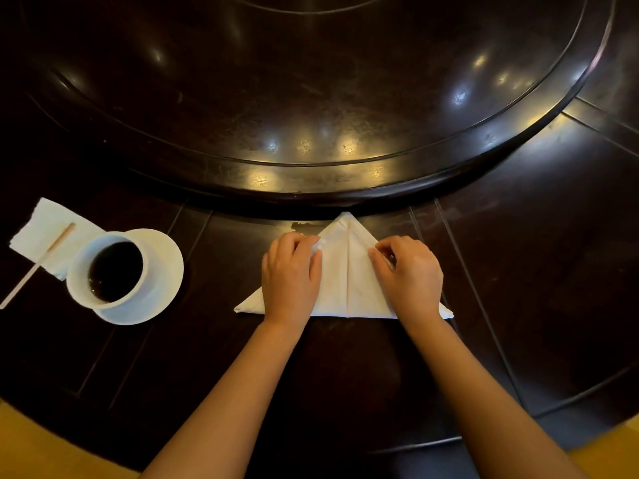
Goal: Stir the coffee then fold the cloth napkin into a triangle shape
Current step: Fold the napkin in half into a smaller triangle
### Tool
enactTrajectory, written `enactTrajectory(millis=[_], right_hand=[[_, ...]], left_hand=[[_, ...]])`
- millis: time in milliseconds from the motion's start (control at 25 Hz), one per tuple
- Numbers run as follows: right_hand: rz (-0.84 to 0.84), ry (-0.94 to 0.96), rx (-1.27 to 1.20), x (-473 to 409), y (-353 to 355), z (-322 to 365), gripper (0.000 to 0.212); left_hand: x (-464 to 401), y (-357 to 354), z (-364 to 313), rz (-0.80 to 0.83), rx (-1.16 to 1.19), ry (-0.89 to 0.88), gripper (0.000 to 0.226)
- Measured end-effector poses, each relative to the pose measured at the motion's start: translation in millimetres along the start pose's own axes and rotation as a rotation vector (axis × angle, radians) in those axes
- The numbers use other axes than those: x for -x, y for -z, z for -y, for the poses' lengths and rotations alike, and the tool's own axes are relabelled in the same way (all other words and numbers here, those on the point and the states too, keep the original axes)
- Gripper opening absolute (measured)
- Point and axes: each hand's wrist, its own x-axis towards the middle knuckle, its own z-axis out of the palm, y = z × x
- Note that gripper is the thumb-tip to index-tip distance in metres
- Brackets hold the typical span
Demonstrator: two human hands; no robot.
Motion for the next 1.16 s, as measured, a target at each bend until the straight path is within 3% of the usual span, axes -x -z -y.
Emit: enactTrajectory(millis=[80,160,280,400,480,600,760,1160], right_hand=[[0.003,0.021,-0.001,-2,-1,-3,0.009],[0.004,0.046,0.013,-3,-2,-5,0.01],[0.025,0.044,0.016,-6,-4,-7,0.013],[-0.038,0.111,0.11,-7,0,-3,0.012],[-0.046,0.205,0.209,5,3,0,0.025],[0.131,0.272,0.228,44,-2,7,0.046],[0.27,0.181,0.283,86,-11,4,0.052],[0.206,-0.216,0.416,96,32,-37,0.065]], left_hand=[[-1,3,-1,0.044,-0.092,-0.088,0.042],[-3,3,-3,0.214,-0.146,-0.344,0.055],[-6,-7,1,0.421,-0.262,-0.546,0.058],[-5,-15,2,0.429,-0.346,-0.48,0.058],[1,-15,-5,0.386,-0.351,-0.455,0.058],[16,-14,-10,0.361,-0.358,-0.417,0.058],[42,-9,-6,0.384,-0.394,-0.46,0.059],[41,-4,-7,0.416,-0.328,-0.426,0.059]])
